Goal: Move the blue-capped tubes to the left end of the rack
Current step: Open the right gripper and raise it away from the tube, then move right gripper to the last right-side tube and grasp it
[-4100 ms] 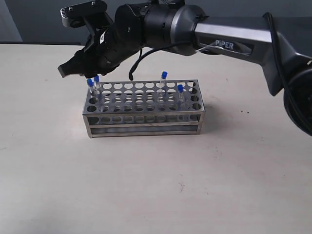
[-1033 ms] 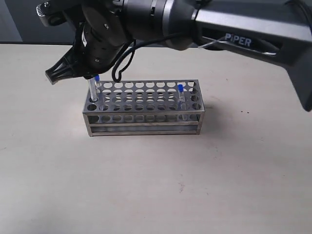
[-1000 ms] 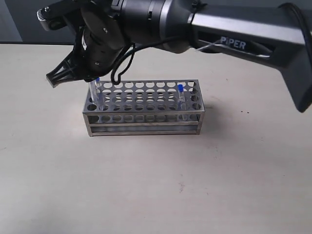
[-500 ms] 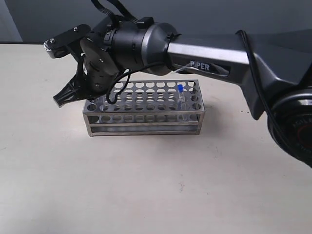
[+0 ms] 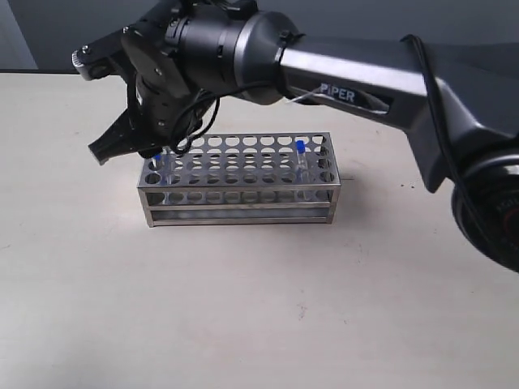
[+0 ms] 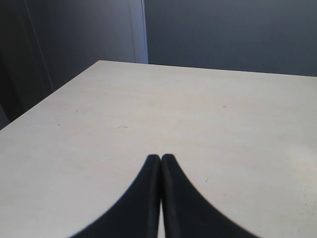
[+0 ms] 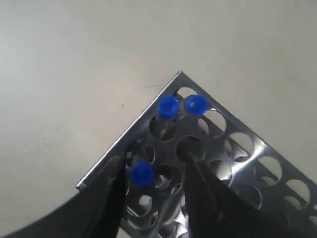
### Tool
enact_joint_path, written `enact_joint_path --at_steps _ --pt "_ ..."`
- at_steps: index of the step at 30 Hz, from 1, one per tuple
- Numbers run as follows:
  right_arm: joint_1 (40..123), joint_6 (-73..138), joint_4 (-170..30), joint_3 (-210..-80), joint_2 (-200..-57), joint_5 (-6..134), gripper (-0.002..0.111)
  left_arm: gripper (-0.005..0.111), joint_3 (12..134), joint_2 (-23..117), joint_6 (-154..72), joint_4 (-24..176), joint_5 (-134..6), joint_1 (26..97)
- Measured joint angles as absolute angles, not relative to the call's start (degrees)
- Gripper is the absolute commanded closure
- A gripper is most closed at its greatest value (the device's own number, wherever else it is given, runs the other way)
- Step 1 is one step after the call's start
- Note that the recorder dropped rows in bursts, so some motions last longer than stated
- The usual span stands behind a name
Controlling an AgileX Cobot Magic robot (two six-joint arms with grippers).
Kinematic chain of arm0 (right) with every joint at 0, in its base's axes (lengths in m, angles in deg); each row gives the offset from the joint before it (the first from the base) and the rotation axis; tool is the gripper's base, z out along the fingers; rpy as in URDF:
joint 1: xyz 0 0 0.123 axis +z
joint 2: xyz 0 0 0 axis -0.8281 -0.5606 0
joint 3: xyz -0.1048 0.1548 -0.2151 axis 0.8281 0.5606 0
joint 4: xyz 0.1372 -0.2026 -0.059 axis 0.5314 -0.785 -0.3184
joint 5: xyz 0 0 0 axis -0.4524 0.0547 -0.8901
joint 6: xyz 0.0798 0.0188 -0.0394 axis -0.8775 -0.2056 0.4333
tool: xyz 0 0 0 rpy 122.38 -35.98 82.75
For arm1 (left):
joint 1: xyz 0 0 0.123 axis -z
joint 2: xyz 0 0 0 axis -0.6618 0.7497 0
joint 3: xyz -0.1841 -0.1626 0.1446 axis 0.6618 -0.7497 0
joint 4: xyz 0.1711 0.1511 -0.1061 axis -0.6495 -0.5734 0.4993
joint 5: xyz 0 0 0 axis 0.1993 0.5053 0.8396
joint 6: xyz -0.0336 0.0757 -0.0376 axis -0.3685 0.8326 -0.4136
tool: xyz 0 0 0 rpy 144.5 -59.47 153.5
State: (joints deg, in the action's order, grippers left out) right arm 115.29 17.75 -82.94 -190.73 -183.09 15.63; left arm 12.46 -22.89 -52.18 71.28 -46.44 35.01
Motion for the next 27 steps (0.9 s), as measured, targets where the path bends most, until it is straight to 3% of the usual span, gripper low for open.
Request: enact_joint_path --at_steps 13,27 --pt "114.24 8.83 -101.76 -191.85 -173.95 -4.31 0.069 0.106 12.46 -22.89 -52.18 71.28 -46.44 35.01" --pt "104.11 7.89 -96.49 -178.71 -173.95 -3.44 0.069 0.106 12.46 -22.89 -52.18 71.28 -46.54 35.01"
